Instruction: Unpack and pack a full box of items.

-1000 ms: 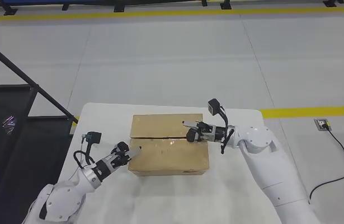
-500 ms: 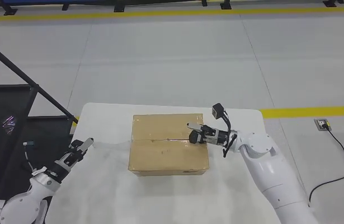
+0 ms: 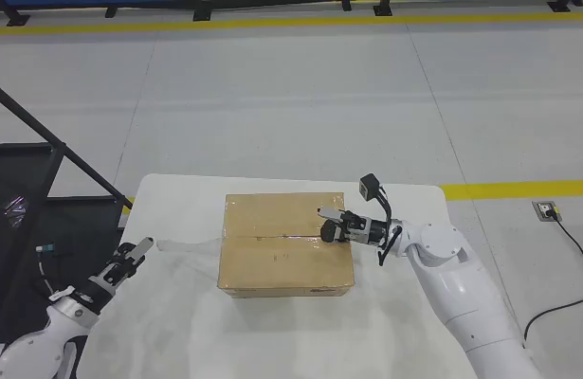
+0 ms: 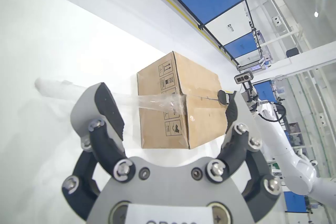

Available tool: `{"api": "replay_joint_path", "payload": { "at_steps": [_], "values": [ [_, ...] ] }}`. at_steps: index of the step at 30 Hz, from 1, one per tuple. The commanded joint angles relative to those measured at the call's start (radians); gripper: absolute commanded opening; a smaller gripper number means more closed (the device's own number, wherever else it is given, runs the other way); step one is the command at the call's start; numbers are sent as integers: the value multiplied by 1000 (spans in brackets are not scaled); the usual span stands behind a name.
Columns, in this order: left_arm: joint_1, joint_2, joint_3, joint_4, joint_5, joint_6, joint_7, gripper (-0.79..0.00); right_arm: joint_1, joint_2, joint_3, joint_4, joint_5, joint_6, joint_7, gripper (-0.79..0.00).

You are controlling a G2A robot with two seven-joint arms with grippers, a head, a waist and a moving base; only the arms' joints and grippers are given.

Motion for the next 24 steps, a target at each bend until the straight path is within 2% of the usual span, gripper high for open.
{"api": "replay_joint_path", "payload": {
  "at_steps": [1,6,10,13,19,24],
  "values": [
    [-19,-5,42,63,-75,36,-10,0,0,0,0,0,0,0,0,0],
    [-97,-27,176,224,-206,112,-6,0,0,0,0,0,0,0,0,0],
    [-186,-47,290,338,-219,152,14,0,0,0,0,0,0,0,0,0],
    [-242,-59,357,382,-213,155,16,0,0,0,0,0,0,0,0,0],
    [-334,-86,423,450,-285,156,76,0,0,0,0,0,0,0,0,0],
    [-370,-103,440,496,-376,127,101,0,0,0,0,0,0,0,0,0]
  ]
}}
